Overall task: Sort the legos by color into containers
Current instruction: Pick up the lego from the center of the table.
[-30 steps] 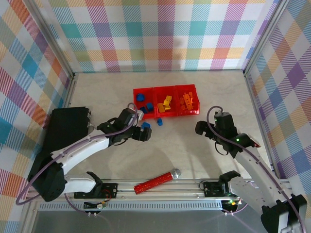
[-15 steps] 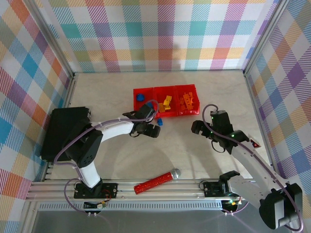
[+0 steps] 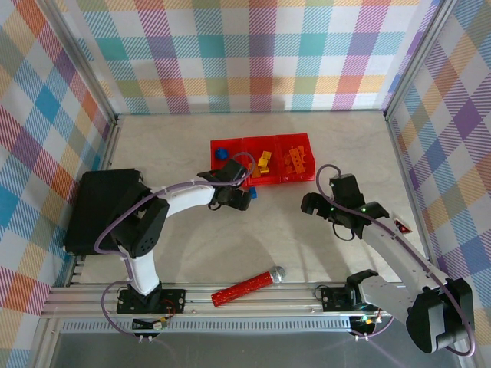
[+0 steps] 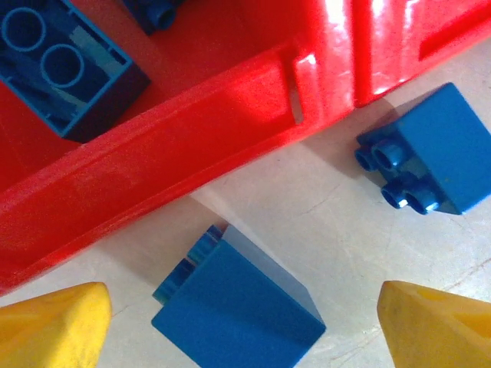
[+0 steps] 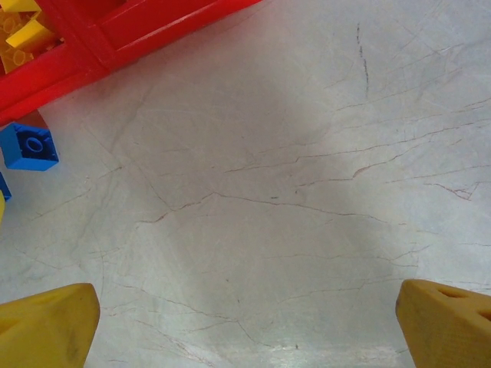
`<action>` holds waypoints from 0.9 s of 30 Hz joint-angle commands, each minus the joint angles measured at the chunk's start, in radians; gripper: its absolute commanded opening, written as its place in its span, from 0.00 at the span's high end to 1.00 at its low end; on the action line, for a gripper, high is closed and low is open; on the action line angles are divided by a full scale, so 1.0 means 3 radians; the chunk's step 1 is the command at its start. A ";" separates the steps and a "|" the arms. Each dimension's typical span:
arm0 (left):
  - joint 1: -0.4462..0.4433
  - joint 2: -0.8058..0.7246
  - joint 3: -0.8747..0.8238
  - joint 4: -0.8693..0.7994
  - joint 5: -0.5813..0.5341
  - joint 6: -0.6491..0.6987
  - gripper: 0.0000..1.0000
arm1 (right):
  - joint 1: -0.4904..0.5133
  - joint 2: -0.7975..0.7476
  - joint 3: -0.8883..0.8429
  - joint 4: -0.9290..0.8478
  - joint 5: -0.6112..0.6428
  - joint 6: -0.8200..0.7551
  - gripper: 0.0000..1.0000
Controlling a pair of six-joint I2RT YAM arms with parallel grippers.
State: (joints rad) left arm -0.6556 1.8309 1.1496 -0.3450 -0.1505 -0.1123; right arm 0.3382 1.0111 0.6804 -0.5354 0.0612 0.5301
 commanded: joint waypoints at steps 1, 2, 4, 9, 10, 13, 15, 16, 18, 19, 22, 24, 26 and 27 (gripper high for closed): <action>0.0012 0.0108 0.0120 -0.0088 -0.0041 -0.0070 0.16 | -0.0032 -0.0035 0.0087 -0.0011 -0.0065 -0.0067 0.01; 0.0012 0.0117 0.0124 -0.0080 -0.0036 -0.0134 0.19 | -0.0028 -0.0041 0.0080 -0.0012 -0.0066 -0.0069 0.01; 0.0012 0.0120 0.0119 -0.0084 -0.0065 -0.0366 0.24 | -0.0028 -0.0065 0.0070 -0.0024 -0.0061 -0.0063 0.01; -0.0008 0.0049 -0.0085 0.0014 -0.0218 -0.1278 0.38 | -0.0032 -0.0123 0.0038 -0.0027 -0.0086 -0.0054 0.01; -0.0034 0.0038 -0.0120 0.0026 -0.0306 -0.1464 0.39 | -0.0028 -0.0123 0.0027 -0.0026 -0.0096 -0.0050 0.01; -0.0130 0.0026 -0.0156 0.0038 -0.0569 -0.1836 0.39 | -0.0032 -0.0118 0.0012 -0.0025 -0.0132 -0.0042 0.01; -0.0171 0.0061 -0.0112 -0.0004 -0.0689 -0.2026 0.38 | -0.0029 -0.0125 0.0006 -0.0041 -0.0152 -0.0040 0.01; -0.0181 0.0090 -0.0079 -0.0030 -0.0724 -0.2094 0.38 | -0.0028 -0.0135 0.0007 -0.0053 -0.0152 -0.0043 0.01; -0.0198 0.0146 -0.0019 -0.0090 -0.0796 -0.2210 0.36 | -0.0028 -0.0165 0.0007 -0.0075 -0.0144 -0.0067 0.01; -0.0204 0.0166 0.0007 -0.0099 -0.0824 -0.2240 0.36 | -0.0028 -0.0179 0.0007 -0.0094 -0.0135 -0.0073 0.01; -0.0200 0.0213 0.0038 -0.0091 -0.0911 -0.2281 0.35 | -0.0029 -0.0237 0.0002 -0.0138 -0.0100 -0.0101 0.01; -0.0202 0.0239 0.0070 -0.0103 -0.0965 -0.2259 0.35 | -0.0028 -0.0271 -0.0004 -0.0170 -0.0084 -0.0118 0.01; -0.0194 0.0272 0.0104 -0.0115 -0.0986 -0.2219 0.36 | -0.0031 -0.0303 -0.0009 -0.0189 -0.0073 -0.0127 0.01; -0.0188 0.0290 0.0120 -0.0121 -0.0982 -0.2192 0.37 | -0.0031 -0.0316 -0.0011 -0.0197 -0.0068 -0.0130 0.01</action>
State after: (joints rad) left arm -0.7170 1.9003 1.1530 -0.3470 -0.4000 -0.7521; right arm 0.3382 0.9375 0.6804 -0.5674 0.0338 0.5125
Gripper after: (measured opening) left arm 0.640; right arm 0.990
